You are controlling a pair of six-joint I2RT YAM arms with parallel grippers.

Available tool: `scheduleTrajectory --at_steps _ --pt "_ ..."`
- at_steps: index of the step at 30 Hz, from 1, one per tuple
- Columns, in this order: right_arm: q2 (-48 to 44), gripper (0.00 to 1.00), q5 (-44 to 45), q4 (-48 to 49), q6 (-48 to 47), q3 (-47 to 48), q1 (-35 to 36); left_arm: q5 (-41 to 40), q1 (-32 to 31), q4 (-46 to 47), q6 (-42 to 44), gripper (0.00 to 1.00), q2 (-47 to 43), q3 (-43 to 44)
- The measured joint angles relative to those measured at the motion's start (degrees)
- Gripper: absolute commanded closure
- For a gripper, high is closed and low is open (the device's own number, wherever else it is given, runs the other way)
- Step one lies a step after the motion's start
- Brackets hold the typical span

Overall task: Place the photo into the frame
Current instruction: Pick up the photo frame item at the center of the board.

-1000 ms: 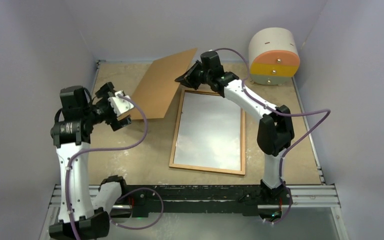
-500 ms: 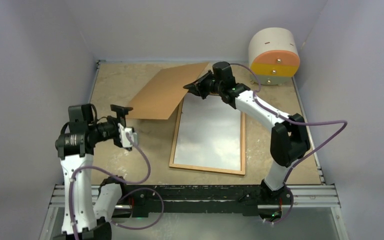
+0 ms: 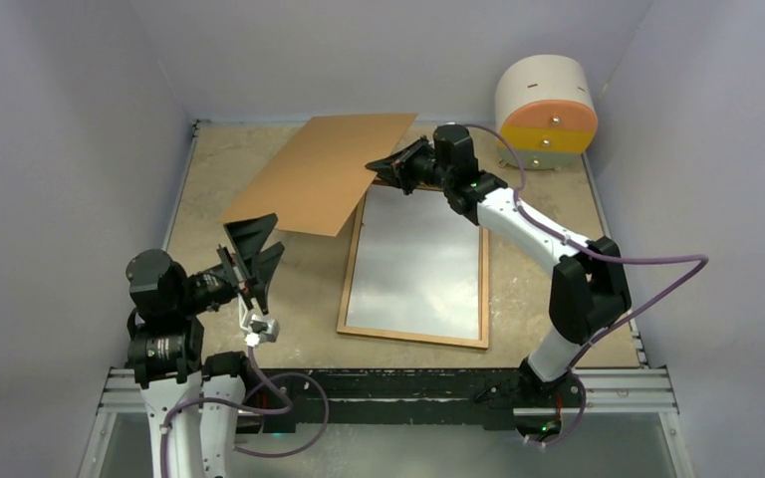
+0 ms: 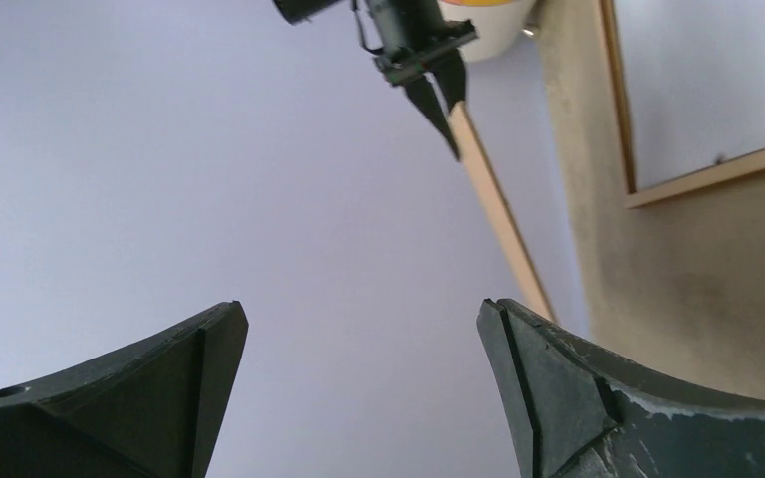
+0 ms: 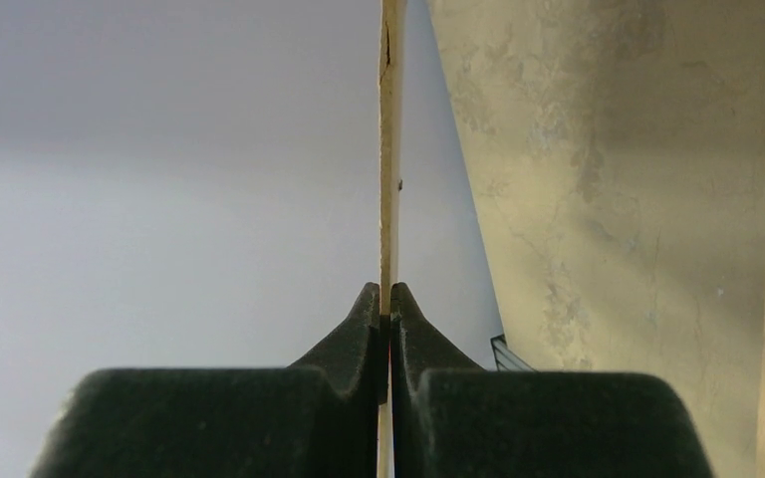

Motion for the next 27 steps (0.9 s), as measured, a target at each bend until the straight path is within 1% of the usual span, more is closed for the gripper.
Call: scheduleTrajectory --at_steps 3,6,9,13,16,21,27 --pt "-1.1 1.0 -1.0 1.3 0.6 -2.3 0.0 2.8 0.0 5.5 -1.7 0.02 -0.4 0.2" --pt "-1.3 1.0 -2.1 1.3 0.9 -2.9 0.0 4.4 0.0 11.6 -6.7 0.01 -0.5 0.3" --pt "-1.3 1.0 -3.2 1.7 1.0 -2.9 0.0 4.6 0.0 21.4 -17.2 0.01 -0.4 0.6" --pt "-1.3 1.0 -4.1 3.3 0.9 -2.9 0.0 2.2 0.0 39.3 -37.8 0.0 1.1 2.6" --pt "-1.2 1.0 -4.3 4.8 1.0 -3.1 0.0 -0.7 0.0 48.3 -50.1 0.0 3.1 5.2" --pt "-1.2 1.0 -4.4 6.7 1.0 -3.2 0.0 -3.3 0.0 58.0 -63.3 0.0 3.9 6.1" --pt "-1.2 1.0 -4.5 7.4 1.0 -3.6 0.0 -4.8 0.0 64.6 -72.3 0.0 4.2 6.1"
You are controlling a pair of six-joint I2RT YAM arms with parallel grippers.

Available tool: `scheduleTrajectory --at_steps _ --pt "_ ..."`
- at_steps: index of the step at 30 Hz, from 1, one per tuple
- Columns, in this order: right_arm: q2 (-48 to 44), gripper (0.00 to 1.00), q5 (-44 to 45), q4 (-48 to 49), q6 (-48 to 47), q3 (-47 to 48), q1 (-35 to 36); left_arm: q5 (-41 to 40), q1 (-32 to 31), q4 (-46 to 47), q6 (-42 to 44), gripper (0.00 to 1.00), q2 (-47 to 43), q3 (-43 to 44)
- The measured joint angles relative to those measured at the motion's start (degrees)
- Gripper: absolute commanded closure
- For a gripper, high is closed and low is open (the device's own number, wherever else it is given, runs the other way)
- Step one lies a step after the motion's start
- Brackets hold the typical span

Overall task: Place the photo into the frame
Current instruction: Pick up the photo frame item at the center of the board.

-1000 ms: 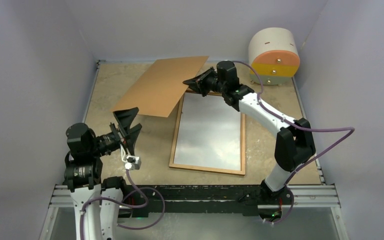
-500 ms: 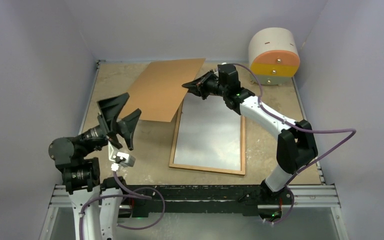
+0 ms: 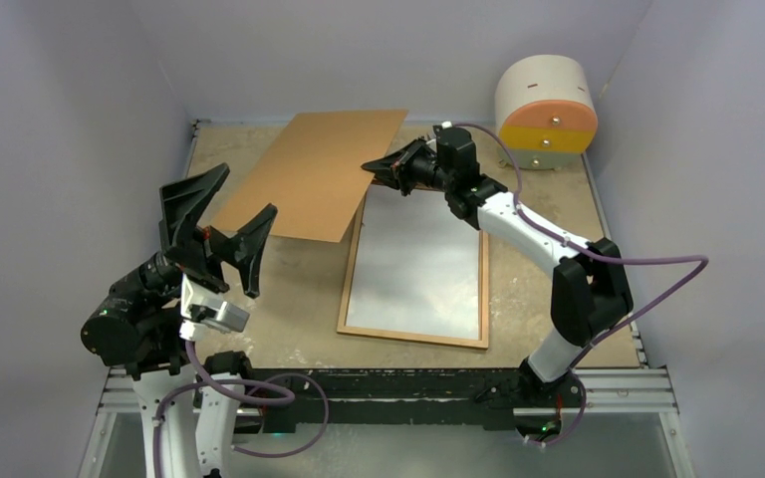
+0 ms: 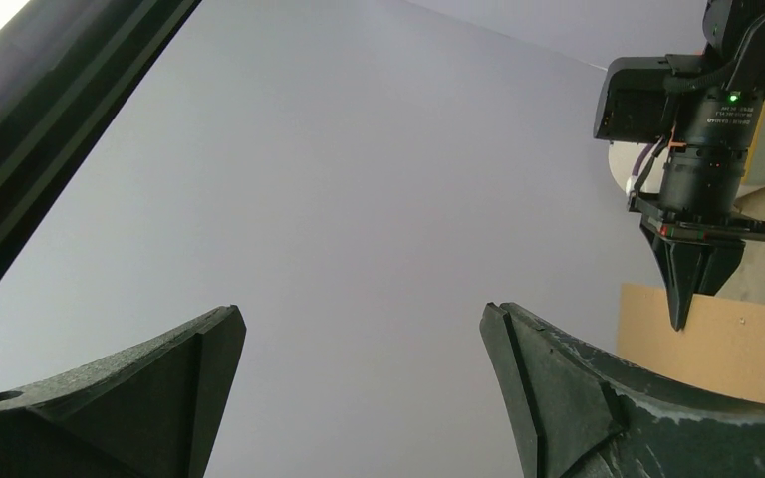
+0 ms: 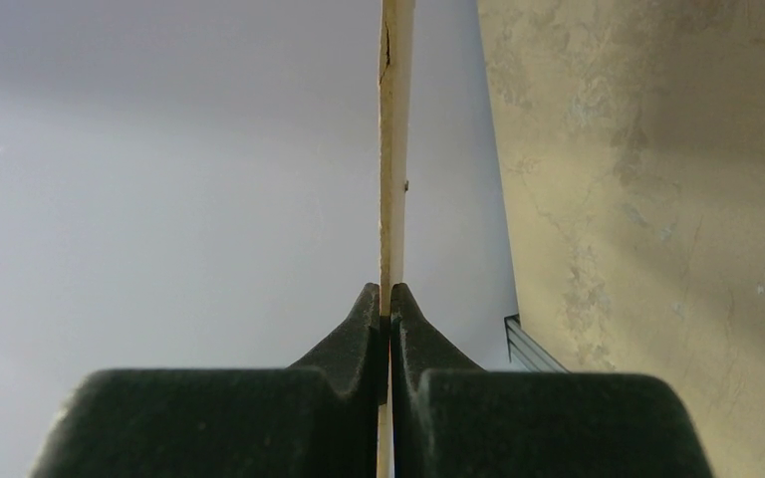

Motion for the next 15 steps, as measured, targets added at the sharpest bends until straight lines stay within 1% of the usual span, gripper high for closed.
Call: scheduleTrajectory --at_steps 5,15 --pt "0.0 1.0 -0.1 -0.1 0.0 -0.2 0.0 0.0 0.0 1.7 -2.1 0.0 0.2 -0.2" --pt "0.0 1.0 -0.1 -0.2 0.0 -0.2 0.0 0.5 0.0 0.7 -1.6 0.0 -0.1 -0.4"
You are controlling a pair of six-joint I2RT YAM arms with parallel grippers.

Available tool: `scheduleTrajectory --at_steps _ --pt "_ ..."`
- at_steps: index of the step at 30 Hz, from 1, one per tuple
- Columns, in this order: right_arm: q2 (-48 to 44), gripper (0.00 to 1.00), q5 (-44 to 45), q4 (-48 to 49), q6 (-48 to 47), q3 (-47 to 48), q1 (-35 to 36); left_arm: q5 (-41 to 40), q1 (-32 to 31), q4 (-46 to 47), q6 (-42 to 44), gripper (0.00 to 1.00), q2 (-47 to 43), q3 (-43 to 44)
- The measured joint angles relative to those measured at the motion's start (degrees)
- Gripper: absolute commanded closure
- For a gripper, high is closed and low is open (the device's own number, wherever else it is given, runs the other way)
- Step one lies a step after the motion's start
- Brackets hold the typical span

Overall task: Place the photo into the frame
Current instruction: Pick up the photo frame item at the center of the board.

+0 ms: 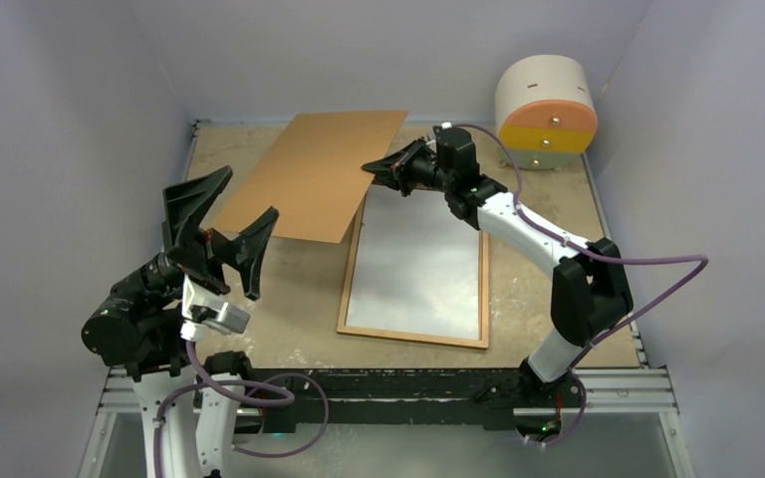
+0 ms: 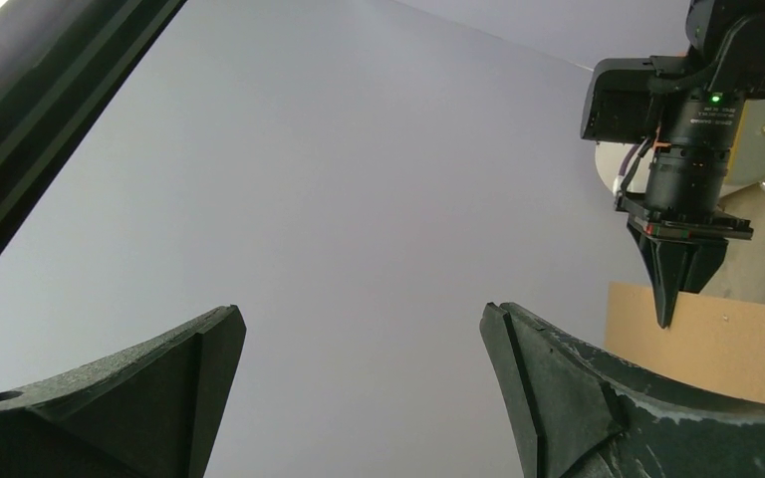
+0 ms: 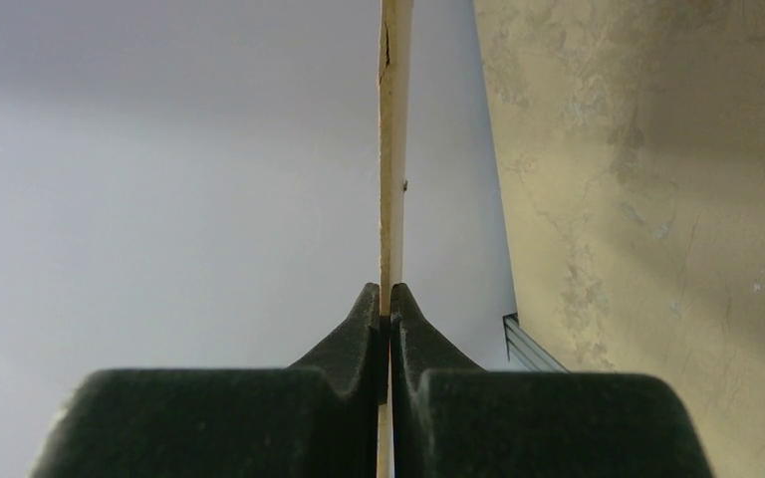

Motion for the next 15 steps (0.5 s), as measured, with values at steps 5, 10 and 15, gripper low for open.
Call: scheduleTrajectory --at_steps 5,10,15 --pt "0.0 1.0 0.0 0.0 0.0 0.0 0.0 2.1 0.0 -9.1 5.7 0.0 -0.9 0.6" --pt "0.0 1.0 -0.3 -0.8 0.2 0.0 0.0 5.5 0.0 -51.9 47.0 0.0 0.5 9.6" --pt "0.0 1.0 -0.3 -0.8 0.6 0.0 0.0 1.9 0.0 -85.2 77.3 0.0 4.3 11.3"
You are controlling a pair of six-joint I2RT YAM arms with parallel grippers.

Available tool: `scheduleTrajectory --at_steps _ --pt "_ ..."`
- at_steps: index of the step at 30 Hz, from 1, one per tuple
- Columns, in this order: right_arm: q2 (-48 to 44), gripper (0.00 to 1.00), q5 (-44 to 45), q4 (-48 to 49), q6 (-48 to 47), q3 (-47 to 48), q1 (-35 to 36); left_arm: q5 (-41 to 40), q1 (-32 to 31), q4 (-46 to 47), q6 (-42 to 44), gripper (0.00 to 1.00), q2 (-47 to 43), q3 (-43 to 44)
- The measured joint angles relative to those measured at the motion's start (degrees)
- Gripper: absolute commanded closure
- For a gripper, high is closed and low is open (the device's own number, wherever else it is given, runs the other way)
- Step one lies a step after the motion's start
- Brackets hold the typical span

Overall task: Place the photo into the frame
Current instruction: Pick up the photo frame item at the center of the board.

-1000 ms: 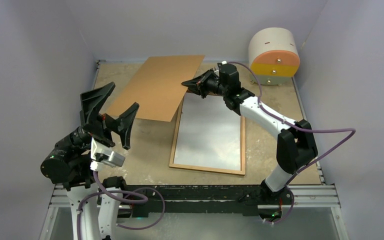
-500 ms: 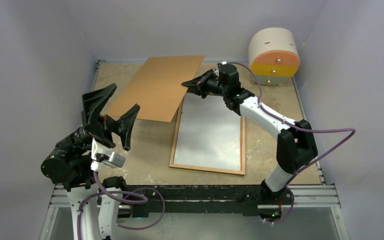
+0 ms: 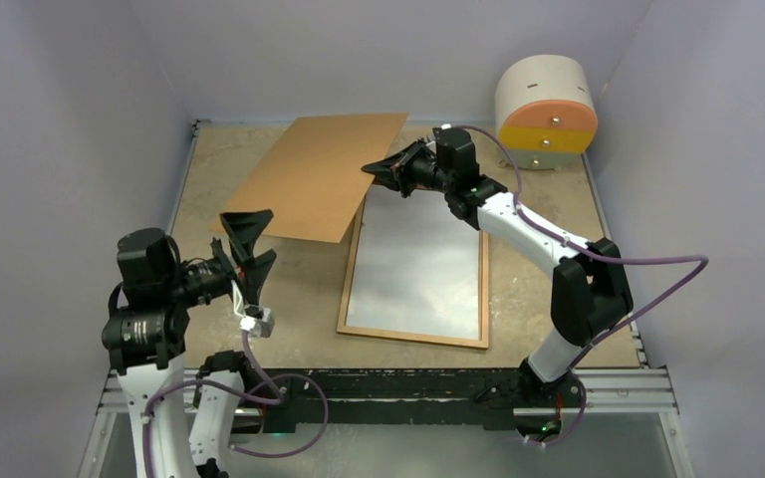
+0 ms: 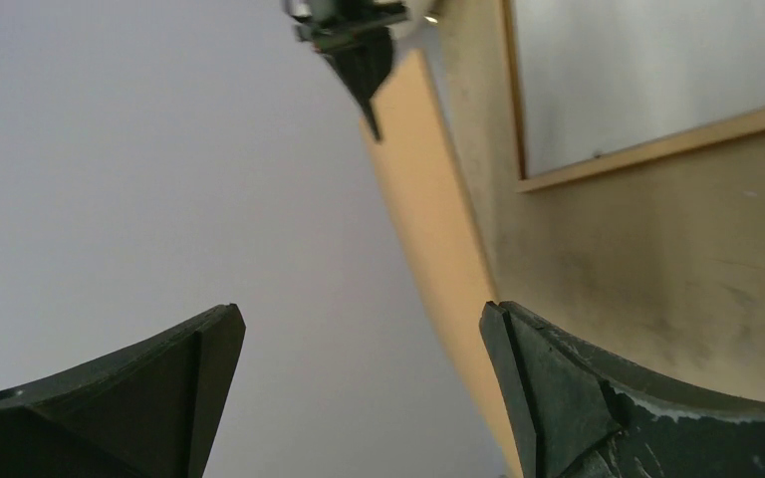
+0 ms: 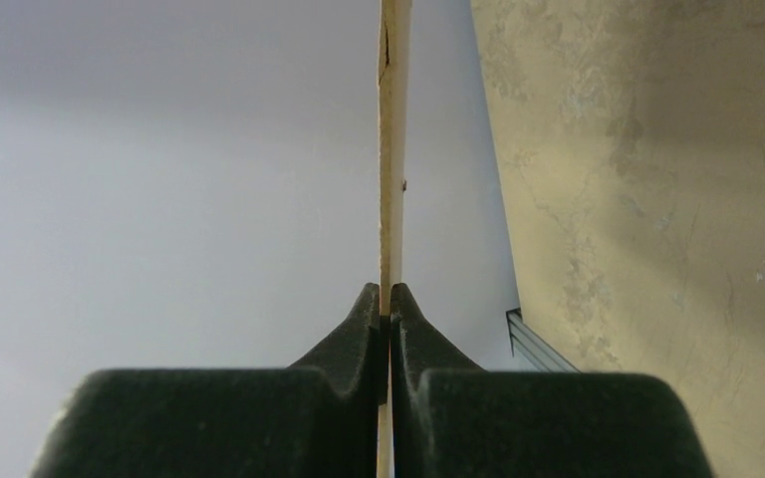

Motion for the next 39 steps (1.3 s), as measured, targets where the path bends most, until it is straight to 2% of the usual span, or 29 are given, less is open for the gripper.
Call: scheduleTrajectory --at_steps 4,8,12,16,20,23,25,29,30,32,36,39 --pt "0.0 1.0 0.1 0.0 0.8 0.0 0.1 -4.2 0.0 -8.9 9.5 0.0 1.2 -4.2" --pt "0.0 1.0 0.4 0.0 1.7 0.0 0.5 -6.1 0.0 -6.0 12.0 0.01 -2.7 -12.1" --pt "0.0 1.0 0.5 0.0 2.4 0.0 1.9 -6.8 0.0 2.8 6.7 0.04 -4.7 -16.6" --pt "0.0 1.0 0.9 0.1 3.0 0.0 4.4 -7.6 0.0 11.1 -1.2 0.07 -4.6 -17.0" --pt "0.0 1.0 1.2 0.4 3.5 0.0 7.2 -8.2 0.0 15.1 -8.1 0.13 -4.0 -16.8" --pt "-0.2 1.0 2.6 0.6 3.9 0.0 8.8 -8.6 0.0 15.0 -11.3 0.25 -2.6 -16.0" --pt "-0.5 1.0 3.7 0.9 4.0 -0.1 9.4 -9.0 0.0 15.6 -14.4 0.39 -1.9 -15.8" --pt "-2.6 1.0 5.4 1.8 4.1 -2.1 9.7 -9.6 0.0 16.1 -19.1 0.89 -0.5 -14.9" --pt "-3.3 1.0 5.8 1.4 4.2 -2.3 9.8 -9.7 0.0 15.8 -19.9 0.97 0.3 -14.2" --pt "-4.2 0.99 6.6 1.0 3.7 -2.3 9.8 -9.7 0.0 14.9 -20.4 1.0 2.1 -12.4" --pt "-5.1 0.64 6.6 -2.3 1.0 -1.8 9.6 -9.6 0.0 13.8 -21.3 1.0 6.2 -7.8" --pt "-6.2 0.33 4.7 -7.7 -8.4 -0.5 9.2 -9.6 0.0 13.1 -23.2 1.0 7.0 -7.4"
